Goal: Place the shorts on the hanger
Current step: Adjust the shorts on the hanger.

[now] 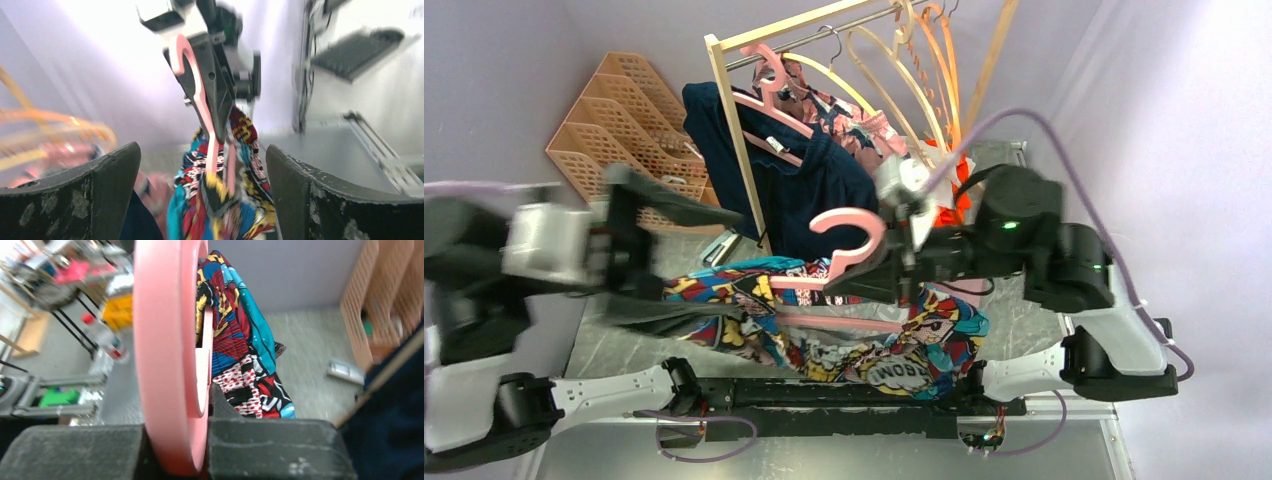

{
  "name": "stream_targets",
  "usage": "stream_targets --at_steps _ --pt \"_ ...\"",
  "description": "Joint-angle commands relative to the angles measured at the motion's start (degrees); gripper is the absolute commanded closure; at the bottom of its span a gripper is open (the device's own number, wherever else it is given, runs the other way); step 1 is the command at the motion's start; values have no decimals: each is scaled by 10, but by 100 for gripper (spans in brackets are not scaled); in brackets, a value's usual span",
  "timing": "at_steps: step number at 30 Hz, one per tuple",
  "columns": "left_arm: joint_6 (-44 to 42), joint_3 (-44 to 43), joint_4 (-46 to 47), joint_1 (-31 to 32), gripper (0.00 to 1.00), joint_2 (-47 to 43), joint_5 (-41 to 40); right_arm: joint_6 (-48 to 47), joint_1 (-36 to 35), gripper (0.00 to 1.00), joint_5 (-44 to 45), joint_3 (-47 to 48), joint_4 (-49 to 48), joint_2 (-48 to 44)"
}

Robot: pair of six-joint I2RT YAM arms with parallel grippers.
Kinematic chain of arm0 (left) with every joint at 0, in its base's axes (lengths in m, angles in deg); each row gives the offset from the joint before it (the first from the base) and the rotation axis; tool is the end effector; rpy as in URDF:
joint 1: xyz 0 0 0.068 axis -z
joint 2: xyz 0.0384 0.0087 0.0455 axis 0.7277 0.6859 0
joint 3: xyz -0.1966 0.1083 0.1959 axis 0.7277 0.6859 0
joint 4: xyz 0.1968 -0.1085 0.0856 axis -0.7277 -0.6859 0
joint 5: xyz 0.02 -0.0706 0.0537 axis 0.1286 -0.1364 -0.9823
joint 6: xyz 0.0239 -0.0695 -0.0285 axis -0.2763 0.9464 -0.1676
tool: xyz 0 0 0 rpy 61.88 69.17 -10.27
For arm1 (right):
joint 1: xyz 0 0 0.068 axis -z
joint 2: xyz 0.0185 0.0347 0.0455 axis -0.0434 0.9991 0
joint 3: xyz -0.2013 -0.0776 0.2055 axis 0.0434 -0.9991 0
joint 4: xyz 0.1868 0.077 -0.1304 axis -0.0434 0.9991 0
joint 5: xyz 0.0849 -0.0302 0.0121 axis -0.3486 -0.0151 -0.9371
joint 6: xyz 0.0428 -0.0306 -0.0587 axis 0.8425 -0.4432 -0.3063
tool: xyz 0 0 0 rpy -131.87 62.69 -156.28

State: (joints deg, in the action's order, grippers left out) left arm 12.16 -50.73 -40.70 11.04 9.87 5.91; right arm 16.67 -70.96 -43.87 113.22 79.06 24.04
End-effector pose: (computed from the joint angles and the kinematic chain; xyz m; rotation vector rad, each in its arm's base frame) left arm 0.0107 -0.0849 0.5727 1.1499 0.9961 -1.1886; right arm 0.0363 0.1844 0.5476 -1.2364 1.4626 1.2087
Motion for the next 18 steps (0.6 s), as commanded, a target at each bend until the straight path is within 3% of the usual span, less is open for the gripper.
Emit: stream_targets --at_steps 1,6,9,13,18 --pt "5 -102 41 0 2 -39 -20 18 0 100 -96 115 -78 -2" --pt "-3 -81 57 0 2 -78 -67 -9 0 100 171 107 -8 20" --pt "7 -44 67 1 0 -99 -93 3 0 100 176 127 15 34" --pt "12 3 49 0 2 -118 -131 10 0 100 100 171 53 49" --pt "24 90 32 0 3 -143 -184 27 0 100 244 167 135 57"
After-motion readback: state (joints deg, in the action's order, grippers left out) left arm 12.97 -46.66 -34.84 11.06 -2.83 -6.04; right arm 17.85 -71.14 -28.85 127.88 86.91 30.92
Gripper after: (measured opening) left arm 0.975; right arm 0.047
